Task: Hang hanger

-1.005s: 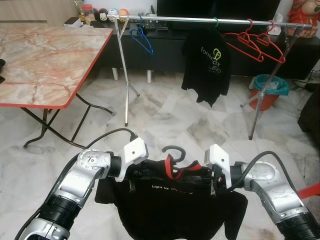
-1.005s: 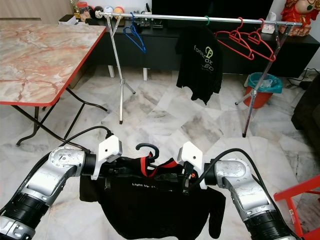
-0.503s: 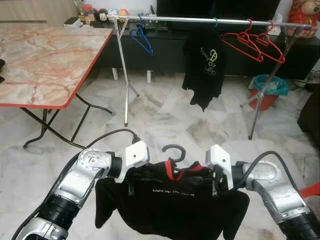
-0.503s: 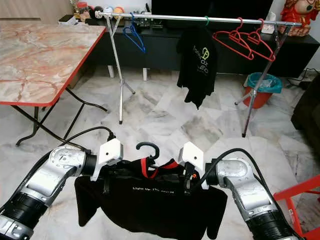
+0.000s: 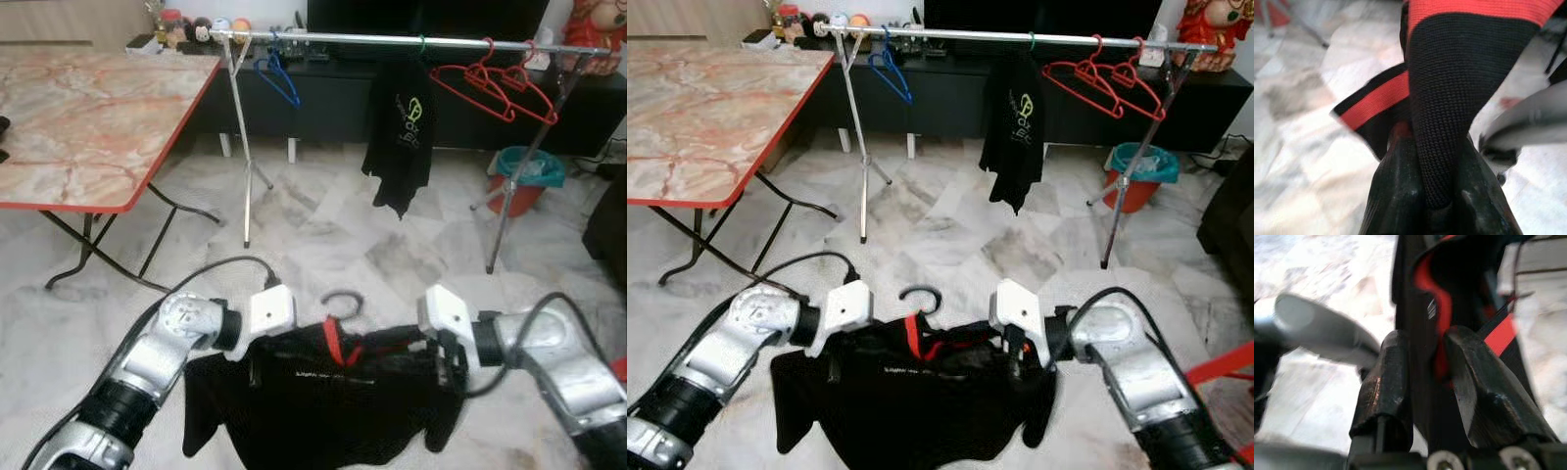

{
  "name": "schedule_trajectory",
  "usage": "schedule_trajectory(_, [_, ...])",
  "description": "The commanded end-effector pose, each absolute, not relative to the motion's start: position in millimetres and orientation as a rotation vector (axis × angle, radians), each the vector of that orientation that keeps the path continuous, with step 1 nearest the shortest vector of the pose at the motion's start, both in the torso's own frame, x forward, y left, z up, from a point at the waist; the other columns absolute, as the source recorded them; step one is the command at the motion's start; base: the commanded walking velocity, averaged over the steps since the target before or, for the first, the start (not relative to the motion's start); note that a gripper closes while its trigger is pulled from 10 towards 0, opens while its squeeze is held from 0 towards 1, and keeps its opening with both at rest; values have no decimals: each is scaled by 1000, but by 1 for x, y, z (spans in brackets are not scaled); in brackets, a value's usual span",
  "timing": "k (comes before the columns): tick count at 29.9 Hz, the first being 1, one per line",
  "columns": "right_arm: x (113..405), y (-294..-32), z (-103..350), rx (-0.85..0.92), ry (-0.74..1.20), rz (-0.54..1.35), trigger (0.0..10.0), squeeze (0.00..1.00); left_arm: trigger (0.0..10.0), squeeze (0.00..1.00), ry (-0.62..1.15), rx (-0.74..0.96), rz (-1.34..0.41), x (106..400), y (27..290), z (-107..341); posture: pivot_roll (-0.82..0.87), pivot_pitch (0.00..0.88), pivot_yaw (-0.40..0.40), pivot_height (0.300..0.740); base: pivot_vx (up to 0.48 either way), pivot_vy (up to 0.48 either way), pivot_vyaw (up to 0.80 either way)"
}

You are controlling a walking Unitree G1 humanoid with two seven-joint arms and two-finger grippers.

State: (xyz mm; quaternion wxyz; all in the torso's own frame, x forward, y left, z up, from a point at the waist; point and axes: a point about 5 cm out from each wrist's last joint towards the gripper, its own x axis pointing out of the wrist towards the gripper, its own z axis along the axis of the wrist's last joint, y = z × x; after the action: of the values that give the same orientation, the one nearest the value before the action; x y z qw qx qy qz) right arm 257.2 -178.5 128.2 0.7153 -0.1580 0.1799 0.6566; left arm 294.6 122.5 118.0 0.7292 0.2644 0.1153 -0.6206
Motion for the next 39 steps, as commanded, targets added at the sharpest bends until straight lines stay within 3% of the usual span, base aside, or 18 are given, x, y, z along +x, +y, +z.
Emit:
schedule_trajectory(1, [255,-181,133,-400,413,1482,10000,0,0,0,210,636,-1369,297,123,124,-2,40,-13,740,0,0,0])
schedule_trajectory(12, [273,-202,122,-739,469,1315,10000,0,0,0,38,924,-1408,300,125,135,0,39,-9,740,0,0,0])
schedule_trajectory(22, [296,-188,140,-896,198,1238,10000,0,0,0,-60,1126,-1464,295,126,132,2,41,-8,740,0,0,0])
schedule_trajectory(23, [298,-185,142,-877,165,1241,10000,0,3686,0,-75,1127,-1462,295,126,132,3,41,-8,740,0,0,0])
schedule_trajectory(24, [298,-184,144,-821,170,1245,10000,0,10000,0,-87,1136,-1455,295,124,132,2,42,-8,740,0,0,0])
schedule_trajectory(26, [298,-183,144,-763,187,1251,10000,0,10000,0,-96,1153,-1450,295,123,132,2,41,-9,740,0,0,0])
schedule_trajectory(30, [299,-180,136,-430,318,1255,10000,0,10000,0,-138,1159,-1445,296,118,132,6,39,-14,740,0,0,0])
schedule_trajectory(35, [295,-179,115,-457,396,1251,10000,0,10000,0,-146,1162,-1435,297,118,132,8,40,-16,740,0,0,0])
schedule_trajectory(39, [290,-175,105,-380,482,1244,10000,0,10000,0,-151,1162,-1426,297,118,131,9,41,-16,740,0,0,0])
